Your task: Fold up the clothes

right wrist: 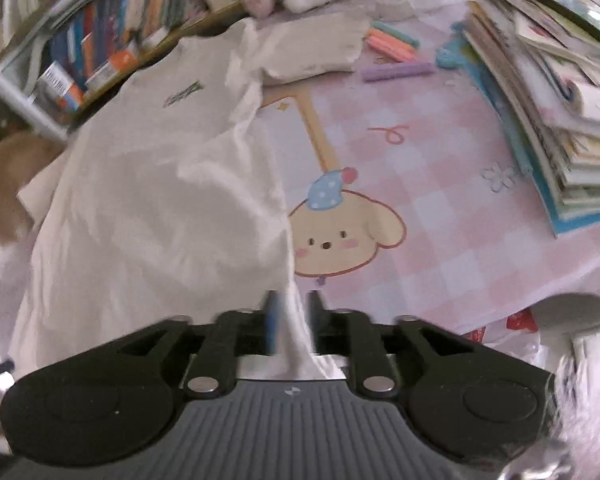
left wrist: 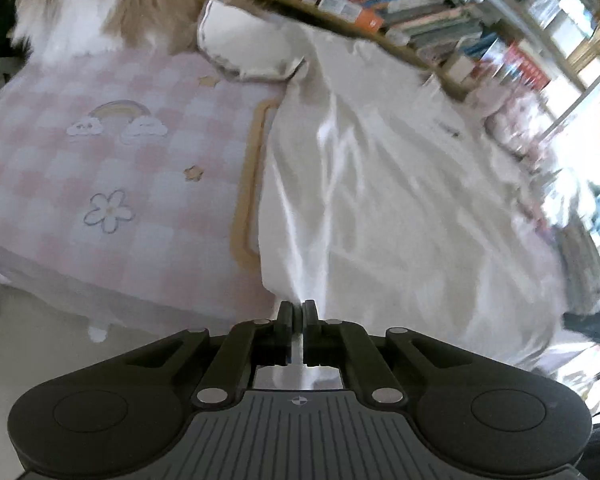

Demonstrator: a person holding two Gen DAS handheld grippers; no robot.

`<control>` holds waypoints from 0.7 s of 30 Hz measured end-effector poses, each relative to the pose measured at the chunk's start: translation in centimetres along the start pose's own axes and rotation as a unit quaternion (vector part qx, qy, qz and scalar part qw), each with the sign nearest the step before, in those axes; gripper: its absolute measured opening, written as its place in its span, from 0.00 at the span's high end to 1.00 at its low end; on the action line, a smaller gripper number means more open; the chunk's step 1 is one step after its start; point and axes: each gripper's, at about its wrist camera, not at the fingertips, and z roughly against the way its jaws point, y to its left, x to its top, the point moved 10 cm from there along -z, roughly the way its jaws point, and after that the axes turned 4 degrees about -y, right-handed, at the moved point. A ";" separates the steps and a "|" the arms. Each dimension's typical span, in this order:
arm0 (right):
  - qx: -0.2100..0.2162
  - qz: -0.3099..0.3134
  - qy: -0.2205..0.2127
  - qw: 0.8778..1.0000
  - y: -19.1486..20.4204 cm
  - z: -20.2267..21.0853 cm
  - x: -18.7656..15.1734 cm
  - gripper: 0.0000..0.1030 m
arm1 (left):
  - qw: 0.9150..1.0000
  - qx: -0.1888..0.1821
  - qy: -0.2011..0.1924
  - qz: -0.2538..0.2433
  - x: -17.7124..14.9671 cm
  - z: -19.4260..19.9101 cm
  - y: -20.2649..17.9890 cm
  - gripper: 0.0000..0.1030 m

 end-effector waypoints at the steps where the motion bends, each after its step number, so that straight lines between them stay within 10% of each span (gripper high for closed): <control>1: -0.003 0.004 -0.008 1.000 0.0 0.0 0.0 0.66 | 1.000 0.006 0.001 -0.008 -0.1 0.0 0.2 0.93; 8: -0.042 0.063 -0.004 0.997 0.3 -2.1 -1.6 0.68 | 1.000 0.028 -0.002 -0.005 0.1 -0.1 1.9 0.67; 11: -0.046 0.102 0.014 0.994 1.6 -2.8 -3.0 0.92 | 0.999 0.030 -0.010 0.008 0.3 -0.4 2.6 0.53; 21: 0.089 0.056 -0.032 0.994 9.4 1.4 -1.7 0.96 | 0.999 0.028 0.010 -0.041 0.8 -2.5 1.3 0.61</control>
